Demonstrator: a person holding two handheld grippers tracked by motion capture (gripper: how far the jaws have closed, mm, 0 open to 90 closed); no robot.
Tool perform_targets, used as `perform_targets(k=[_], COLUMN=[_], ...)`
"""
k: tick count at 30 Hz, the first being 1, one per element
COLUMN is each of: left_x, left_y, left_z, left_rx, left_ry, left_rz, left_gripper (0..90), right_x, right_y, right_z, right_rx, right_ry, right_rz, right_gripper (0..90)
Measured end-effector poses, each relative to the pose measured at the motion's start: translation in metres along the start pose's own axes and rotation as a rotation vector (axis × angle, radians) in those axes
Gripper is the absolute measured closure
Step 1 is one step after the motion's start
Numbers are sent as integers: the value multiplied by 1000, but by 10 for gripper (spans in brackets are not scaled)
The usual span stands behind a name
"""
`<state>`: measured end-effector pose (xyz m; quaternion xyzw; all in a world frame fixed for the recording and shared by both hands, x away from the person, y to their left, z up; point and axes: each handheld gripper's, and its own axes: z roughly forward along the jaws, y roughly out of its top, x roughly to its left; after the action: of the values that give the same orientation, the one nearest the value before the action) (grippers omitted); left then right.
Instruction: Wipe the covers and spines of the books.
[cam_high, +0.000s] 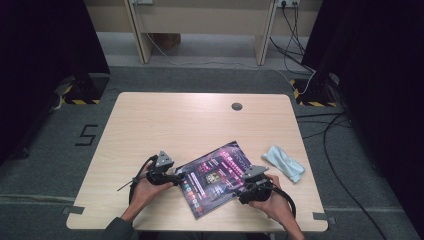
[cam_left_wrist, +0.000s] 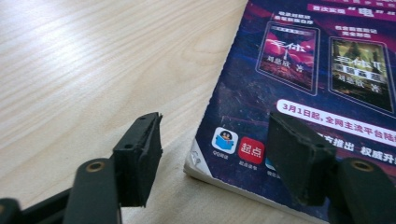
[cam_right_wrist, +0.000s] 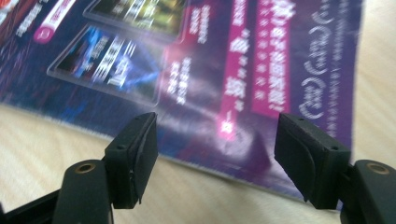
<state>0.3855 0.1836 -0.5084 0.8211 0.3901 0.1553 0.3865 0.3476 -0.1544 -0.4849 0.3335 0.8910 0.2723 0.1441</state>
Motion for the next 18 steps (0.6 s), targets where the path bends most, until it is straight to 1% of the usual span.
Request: perform_targets(k=[1, 3, 4, 5, 6, 7, 9, 10, 15, 17, 18], left_x=[0, -1, -2, -4, -5, -6, -7, -8, -18, -24, -27], left_y=[0, -1, -2, -2, -2, -2, -4, -5, -12, -14, -15], left_z=[0, -1, -1, -2, -2, -3, -6, -7, -18, -22, -24], left_rx=[1, -1, -1, 1, 3, 11, 23, 25, 55, 67, 73], left_ry=[-2, -17, -21, -14, -11, -8, -17, -15, -9, -7, -10], left_rz=[-1, 3, 11, 22, 26, 21, -4, -9, -9, 3, -2], left_gripper=[392, 432, 456, 469, 468, 469, 469, 470, 476, 478, 478], right_x=[1, 2, 2, 2, 2, 2, 0, -1, -8, -11, -13], right_y=[-1, -2, -1, -1, -1, -1, -1, -2, 1, 3, 4], right_z=[2, 4, 4, 4, 5, 5, 5, 6, 9, 11, 12], right_rx=[15, 25, 25, 23, 23, 23, 22, 17, 9, 8, 8], right_ry=[8, -2, -6, -5, -8, -9, -16, -21, -57, -76, -86], right_rz=[-17, -19, -11, -11, -13, -7, 9, 13, 26, 31, 28], right_gripper=[309, 286, 291, 287, 278, 278, 278, 277, 261, 261, 261])
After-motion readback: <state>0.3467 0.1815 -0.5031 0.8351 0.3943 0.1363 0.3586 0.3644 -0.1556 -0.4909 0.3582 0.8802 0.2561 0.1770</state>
